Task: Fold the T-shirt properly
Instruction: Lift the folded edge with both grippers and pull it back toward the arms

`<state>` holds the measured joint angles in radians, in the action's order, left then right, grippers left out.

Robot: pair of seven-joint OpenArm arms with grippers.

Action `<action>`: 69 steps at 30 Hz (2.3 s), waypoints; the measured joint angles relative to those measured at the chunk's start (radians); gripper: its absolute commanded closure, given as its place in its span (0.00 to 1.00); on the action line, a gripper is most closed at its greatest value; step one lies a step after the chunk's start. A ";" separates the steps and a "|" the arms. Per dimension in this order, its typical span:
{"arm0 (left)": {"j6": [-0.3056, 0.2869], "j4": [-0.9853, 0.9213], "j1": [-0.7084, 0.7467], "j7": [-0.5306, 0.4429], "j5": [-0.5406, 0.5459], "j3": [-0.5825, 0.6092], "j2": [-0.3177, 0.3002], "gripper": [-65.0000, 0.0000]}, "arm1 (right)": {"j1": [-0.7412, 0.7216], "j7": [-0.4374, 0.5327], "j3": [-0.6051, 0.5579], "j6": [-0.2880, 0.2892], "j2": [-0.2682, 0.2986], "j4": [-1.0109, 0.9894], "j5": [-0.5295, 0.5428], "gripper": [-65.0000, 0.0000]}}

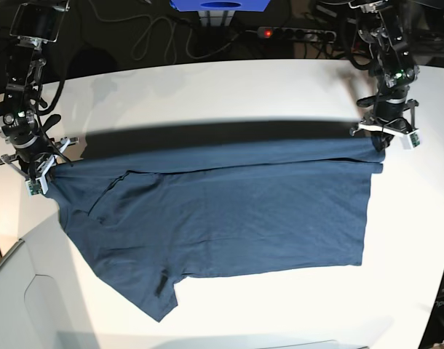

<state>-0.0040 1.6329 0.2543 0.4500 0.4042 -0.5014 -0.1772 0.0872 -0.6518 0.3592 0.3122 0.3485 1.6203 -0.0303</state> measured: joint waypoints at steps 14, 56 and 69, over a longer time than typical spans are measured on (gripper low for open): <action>-0.004 0.045 -0.138 0.180 0.005 0.003 -0.058 1.00 | -0.183 -0.170 -0.003 0.004 -0.005 0.036 0.006 1.00; 0.000 0.143 0.112 0.193 0.004 -0.017 -0.002 1.00 | 0.175 -0.187 0.077 0.008 -0.036 0.200 0.000 1.00; 0.000 0.153 0.246 0.198 0.006 -0.017 0.000 1.00 | 0.257 -0.118 0.077 0.007 -0.034 0.196 0.001 1.00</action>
<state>-0.0040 1.7863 0.4999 0.6476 0.4099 -0.5182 -0.1772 0.3443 -0.7700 0.4366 0.3195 0.3149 1.8168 -0.0292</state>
